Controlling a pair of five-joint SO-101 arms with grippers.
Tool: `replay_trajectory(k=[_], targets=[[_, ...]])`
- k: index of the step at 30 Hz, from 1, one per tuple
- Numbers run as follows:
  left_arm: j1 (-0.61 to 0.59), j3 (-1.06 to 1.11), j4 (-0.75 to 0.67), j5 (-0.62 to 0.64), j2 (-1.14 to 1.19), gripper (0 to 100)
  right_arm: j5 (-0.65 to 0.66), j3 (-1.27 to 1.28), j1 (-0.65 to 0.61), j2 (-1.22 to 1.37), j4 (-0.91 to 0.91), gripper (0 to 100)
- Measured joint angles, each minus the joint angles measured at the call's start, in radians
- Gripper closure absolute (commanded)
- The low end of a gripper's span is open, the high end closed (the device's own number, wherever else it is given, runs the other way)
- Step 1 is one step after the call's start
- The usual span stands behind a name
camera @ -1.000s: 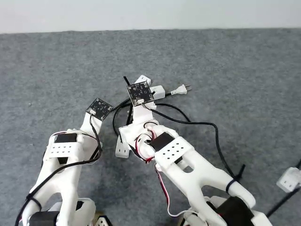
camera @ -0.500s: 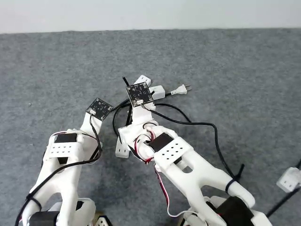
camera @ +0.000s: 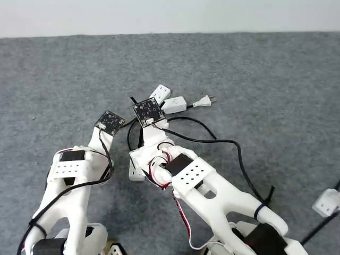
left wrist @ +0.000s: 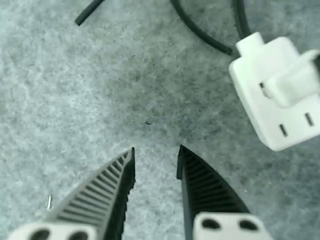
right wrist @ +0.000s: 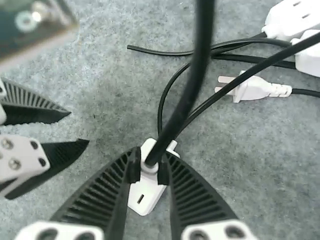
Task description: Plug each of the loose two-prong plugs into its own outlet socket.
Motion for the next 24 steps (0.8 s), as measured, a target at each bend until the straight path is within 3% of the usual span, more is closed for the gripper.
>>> replay_trajectory(k=[14, 24], targets=[[0.002, 0.000, 0.000, 0.000, 0.000, 86, 0.144, -0.005, -0.040, 0.040, 0.058, 99.0], [0.002, 0.000, 0.000, 0.000, 0.000, 86, 0.170, -0.183, -0.038, 0.187, 0.203, 99.0]])
